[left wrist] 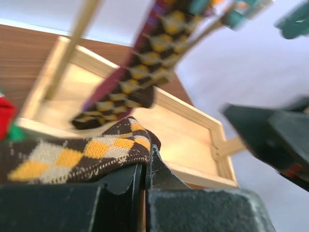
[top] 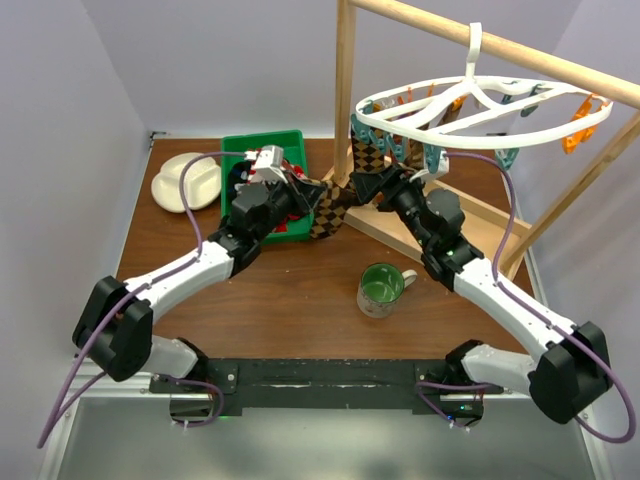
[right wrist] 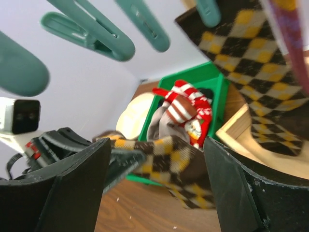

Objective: Remove the socks clipped to the hanger
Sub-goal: Remove the sock from the hanger, then place the sock in the bin.

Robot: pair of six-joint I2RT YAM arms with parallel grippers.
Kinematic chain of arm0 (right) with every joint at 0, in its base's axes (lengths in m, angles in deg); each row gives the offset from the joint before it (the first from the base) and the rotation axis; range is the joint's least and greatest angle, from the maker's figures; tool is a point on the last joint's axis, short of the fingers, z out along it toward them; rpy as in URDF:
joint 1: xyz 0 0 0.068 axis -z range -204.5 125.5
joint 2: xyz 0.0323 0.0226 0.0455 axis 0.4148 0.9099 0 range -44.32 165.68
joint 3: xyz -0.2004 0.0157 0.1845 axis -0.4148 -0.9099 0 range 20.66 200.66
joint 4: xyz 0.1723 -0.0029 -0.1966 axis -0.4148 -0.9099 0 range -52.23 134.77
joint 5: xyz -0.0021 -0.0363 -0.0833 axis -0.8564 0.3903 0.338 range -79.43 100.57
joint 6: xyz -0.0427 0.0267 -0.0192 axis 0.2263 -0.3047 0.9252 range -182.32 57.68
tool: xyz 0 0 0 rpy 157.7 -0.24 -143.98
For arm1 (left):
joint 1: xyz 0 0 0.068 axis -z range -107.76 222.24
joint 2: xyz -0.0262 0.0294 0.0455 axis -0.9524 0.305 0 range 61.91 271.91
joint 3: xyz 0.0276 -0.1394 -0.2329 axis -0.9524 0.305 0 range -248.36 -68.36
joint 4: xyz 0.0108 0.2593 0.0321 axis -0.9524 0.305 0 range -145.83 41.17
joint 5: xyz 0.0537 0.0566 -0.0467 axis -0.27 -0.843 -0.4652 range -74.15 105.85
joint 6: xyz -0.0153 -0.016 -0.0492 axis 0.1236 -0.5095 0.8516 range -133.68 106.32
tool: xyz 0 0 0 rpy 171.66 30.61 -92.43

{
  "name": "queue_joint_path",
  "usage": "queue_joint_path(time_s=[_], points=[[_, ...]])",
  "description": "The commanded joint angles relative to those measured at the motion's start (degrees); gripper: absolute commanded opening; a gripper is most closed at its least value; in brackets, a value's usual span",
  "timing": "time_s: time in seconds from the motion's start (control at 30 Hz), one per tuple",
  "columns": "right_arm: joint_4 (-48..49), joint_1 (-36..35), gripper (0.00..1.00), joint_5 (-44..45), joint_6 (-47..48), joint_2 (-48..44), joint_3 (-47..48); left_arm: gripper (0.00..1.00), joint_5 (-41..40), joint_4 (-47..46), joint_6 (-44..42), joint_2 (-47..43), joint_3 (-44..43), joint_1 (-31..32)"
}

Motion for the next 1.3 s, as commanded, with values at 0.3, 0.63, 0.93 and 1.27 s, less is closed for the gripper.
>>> queue_joint_path(time_s=[0.3, 0.63, 0.93, 1.27], points=[[-4.81, -0.13, 0.82, 9.61, 2.33, -7.39, -3.23, 0.00, -0.27, 5.65, -6.19, 5.43, -13.96, -12.64], [-6.30, -0.21, 0.83, 10.23, 3.39, -9.59, -5.60, 0.00, -1.07, 9.76, -4.17, 23.96, -15.98, -22.40], [-7.62, -0.13, 0.83, 9.96, 4.27, -10.56, -5.78, 0.00, -0.80, 16.02, -4.61, 33.74, -21.52, -23.37], [-8.06, -0.13, 0.83, 9.96, 5.05, -10.65, -4.99, 0.20, -0.27, 18.22, -5.05, 24.44, -20.74, -23.29]])
